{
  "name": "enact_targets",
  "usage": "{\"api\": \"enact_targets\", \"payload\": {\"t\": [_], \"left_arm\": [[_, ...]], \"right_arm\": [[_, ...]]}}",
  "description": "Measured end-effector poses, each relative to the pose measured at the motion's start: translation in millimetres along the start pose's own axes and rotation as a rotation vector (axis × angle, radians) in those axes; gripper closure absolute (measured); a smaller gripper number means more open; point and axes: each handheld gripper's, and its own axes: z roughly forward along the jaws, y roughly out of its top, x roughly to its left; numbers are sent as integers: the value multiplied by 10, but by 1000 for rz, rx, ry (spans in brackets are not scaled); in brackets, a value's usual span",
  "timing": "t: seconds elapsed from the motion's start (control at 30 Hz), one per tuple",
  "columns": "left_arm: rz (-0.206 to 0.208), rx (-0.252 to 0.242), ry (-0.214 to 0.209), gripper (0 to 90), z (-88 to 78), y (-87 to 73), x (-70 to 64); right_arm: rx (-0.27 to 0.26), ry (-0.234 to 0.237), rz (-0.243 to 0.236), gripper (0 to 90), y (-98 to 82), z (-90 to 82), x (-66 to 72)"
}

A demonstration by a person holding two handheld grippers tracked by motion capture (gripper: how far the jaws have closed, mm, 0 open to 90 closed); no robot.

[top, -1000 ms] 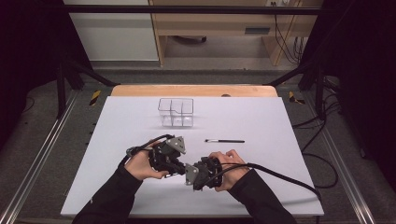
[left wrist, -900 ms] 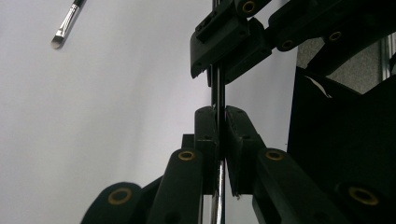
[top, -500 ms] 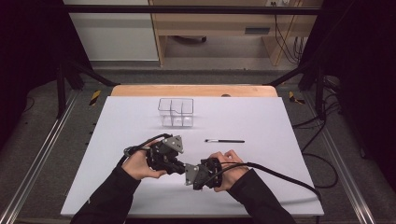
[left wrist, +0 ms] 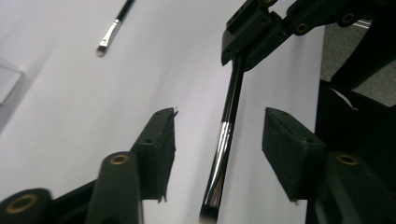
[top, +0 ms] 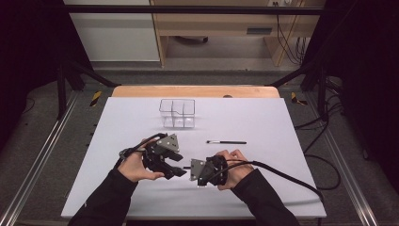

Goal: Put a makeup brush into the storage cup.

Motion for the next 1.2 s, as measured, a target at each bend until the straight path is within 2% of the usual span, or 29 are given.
{"api": "enact_targets", "payload": {"t": [0.2,0.33,0.43,0.77,1.0,1.2], "left_arm": [[-13,-16,45,269,-43,-101,14],[-47,-42,68,226,-69,-189,34],[-57,-56,87,200,-88,-242,48],[-123,-140,131,175,-83,-425,47],[-149,-170,151,177,37,-496,1],[-192,-220,158,192,110,-517,-29]], "right_arm": [[1,1,41,842,-83,-1,-14],[-2,0,70,843,-151,-4,-30],[-4,-2,101,843,-203,0,-36],[-64,-16,210,842,-381,-15,-20],[-94,-17,262,842,-497,12,19],[-146,-12,323,842,-585,40,63]]}}
